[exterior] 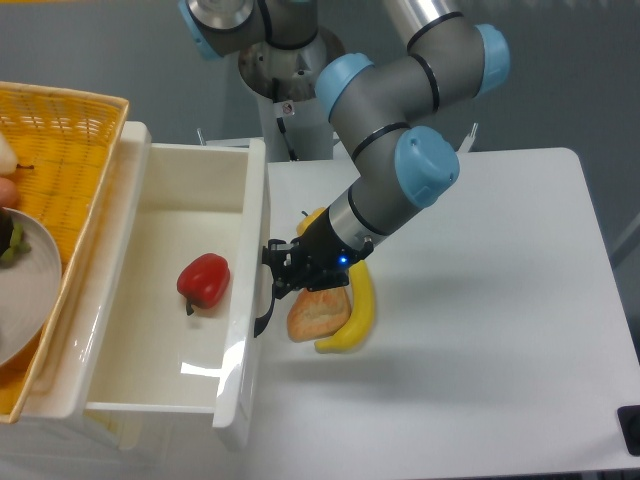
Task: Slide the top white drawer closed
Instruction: 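Press the gripper against the drawer front and begin pushing it inward, then push the white drawer fully into the cabinet with the gripper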
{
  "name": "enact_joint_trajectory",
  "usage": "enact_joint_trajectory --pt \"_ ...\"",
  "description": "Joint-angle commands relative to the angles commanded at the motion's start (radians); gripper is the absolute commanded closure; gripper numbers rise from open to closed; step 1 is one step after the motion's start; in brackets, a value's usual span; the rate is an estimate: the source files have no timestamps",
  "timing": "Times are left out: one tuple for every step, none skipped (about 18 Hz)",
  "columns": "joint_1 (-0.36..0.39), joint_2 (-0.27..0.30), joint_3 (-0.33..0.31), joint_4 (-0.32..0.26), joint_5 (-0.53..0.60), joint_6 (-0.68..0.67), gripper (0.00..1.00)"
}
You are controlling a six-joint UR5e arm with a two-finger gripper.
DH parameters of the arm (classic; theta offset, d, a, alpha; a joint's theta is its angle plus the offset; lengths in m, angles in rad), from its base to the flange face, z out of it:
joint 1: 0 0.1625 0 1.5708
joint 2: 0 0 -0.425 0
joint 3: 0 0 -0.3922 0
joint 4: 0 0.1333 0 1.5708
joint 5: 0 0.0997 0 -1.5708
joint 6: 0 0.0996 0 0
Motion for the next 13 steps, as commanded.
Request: enact_joint_trajectory --pt "-0.003 0.0 0.0 0.0 0.0 -0.002 1.0" --pt "-0.005 0.0 0.0 0.0 -0.002 -0.002 1.0" --pt "-0.009 0.0 0.0 0.002 -0.005 -0.003 1.0" --pt "-0.015 0.0 0.0 0.002 -0.011 -0.009 1.0" --pt "-0.017 0.003 0.002 0.002 -0.012 -0.015 1.0" --pt "-0.018 0.006 0.0 0.002 -0.015 -0.018 1.0" --pt "-0.02 0.008 0.0 0.002 -0.021 -0.02 1.0" --pt "-0.021 0.008 0.0 0.002 -0.028 -0.02 1.0" --pt "-0.023 0.008 0.0 0.002 -0.029 -0.023 1.0" --pt "-0.034 0.008 0.0 0.003 -0.031 -0.029 1.0" --pt "-0.041 0.008 0.0 0.005 -0.031 -0.038 1.0" --pt "-0.043 0.009 0.0 0.006 -0.034 -0.044 1.0" --pt "-0.049 0.012 0.0 0.006 -0.035 -0.045 1.0"
